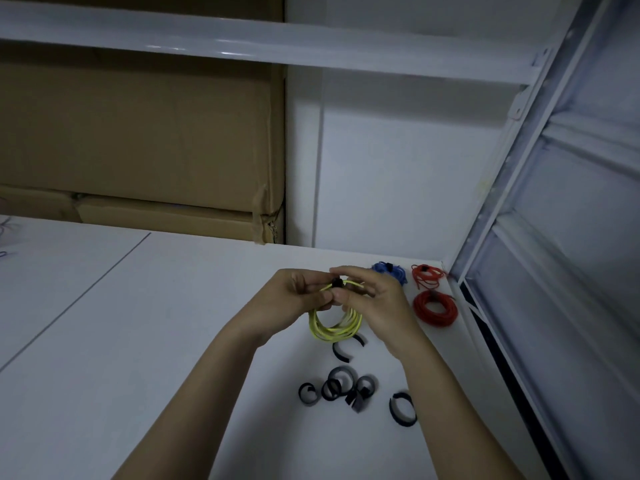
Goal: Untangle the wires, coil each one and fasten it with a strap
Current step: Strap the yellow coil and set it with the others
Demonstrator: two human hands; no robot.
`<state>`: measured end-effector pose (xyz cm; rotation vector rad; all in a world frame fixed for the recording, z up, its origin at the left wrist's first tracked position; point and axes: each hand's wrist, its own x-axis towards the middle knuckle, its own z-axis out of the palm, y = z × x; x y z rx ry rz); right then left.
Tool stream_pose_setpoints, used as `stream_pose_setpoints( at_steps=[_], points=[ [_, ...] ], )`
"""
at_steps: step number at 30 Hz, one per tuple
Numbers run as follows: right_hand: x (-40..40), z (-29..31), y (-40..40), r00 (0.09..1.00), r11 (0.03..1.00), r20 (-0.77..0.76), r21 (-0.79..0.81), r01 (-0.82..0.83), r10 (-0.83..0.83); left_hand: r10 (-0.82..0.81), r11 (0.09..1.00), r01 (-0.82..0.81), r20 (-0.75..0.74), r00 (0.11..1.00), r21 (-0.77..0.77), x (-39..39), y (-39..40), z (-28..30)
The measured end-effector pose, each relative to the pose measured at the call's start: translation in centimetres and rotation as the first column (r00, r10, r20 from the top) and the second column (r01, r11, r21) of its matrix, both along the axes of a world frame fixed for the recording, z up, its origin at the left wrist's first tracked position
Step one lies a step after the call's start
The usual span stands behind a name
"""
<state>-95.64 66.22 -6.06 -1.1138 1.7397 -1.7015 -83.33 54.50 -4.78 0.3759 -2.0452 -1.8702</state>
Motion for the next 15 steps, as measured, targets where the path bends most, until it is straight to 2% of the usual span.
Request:
stream_pose_setpoints(
  at_steps=[3, 7, 12, 15],
  points=[
    [0.6, -0.5, 0.0, 0.999, 0.998, 0.018, -0.053, 0.045, -0.044, 0.043, 0.999, -0.044, 0.053, 0.998, 0.005, -0.4, -0.3, -0.6],
    [0.9, -1.2, 0.2, 0.981, 0.995, 0.183, -0.054, 0.078, -0.067, 0.070, 0.996, -0.064, 0.104, 0.992, -0.068, -0.4, -0.1, -1.8],
    [1.4, -2.1, 0.4, 0.962, 0.991, 0.254, -0.057, 0.120, -0.101, 0.181, 0.940, -0.162, 0.035, 0.983, -0.302, -0.1, 1.5, -2.7],
    [1.7, -2.7, 0.8, 0.951, 0.985, 0.277, -0.069, 0.160, -0.135, 0.203, 0.844, -0.194, -0.037, 0.978, -0.500, 0.3, 2.3, -3.1]
  ],
)
